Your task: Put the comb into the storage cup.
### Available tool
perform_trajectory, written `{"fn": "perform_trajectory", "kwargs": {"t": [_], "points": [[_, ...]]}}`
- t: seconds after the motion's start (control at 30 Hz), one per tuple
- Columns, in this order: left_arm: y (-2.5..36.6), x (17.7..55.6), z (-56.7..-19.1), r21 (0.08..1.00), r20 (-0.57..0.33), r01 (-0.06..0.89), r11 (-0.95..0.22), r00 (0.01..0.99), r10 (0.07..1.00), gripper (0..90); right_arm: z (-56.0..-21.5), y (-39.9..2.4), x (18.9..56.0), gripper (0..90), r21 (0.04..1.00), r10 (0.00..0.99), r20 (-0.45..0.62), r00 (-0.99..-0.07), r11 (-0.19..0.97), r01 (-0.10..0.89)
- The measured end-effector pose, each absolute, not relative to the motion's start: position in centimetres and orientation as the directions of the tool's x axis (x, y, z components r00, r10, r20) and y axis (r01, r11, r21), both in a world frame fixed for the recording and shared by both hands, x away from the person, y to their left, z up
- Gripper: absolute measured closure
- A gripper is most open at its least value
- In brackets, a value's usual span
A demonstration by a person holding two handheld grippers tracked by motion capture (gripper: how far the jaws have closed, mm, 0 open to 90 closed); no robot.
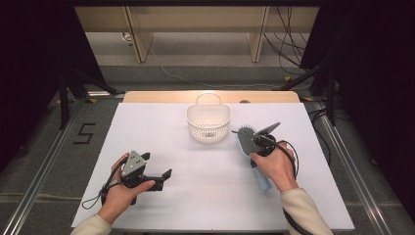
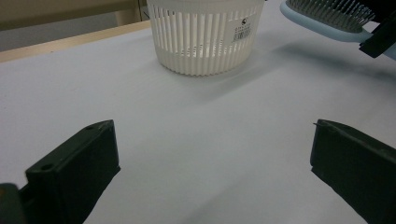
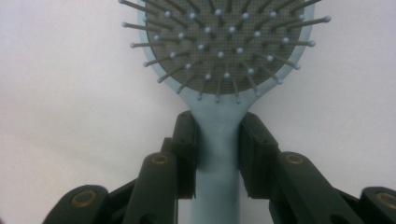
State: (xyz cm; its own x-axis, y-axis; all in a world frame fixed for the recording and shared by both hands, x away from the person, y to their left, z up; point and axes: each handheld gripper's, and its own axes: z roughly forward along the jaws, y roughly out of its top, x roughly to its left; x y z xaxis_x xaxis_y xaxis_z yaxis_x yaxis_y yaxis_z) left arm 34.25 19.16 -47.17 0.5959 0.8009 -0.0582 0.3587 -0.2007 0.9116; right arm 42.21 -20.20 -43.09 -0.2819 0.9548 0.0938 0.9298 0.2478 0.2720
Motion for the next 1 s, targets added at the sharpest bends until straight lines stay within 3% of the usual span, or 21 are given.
{"fn": "perform_trajectory", "kwargs": {"t": [1.0], "points": [[19.19,34.24,-47.16,0.911,-0.058,0.359,-0.201,0.596,0.801,0.6,-42.32,-20.65,42.16,70.5,0.385,0.954,0.098,-0.285,0.227,0.894]]}}
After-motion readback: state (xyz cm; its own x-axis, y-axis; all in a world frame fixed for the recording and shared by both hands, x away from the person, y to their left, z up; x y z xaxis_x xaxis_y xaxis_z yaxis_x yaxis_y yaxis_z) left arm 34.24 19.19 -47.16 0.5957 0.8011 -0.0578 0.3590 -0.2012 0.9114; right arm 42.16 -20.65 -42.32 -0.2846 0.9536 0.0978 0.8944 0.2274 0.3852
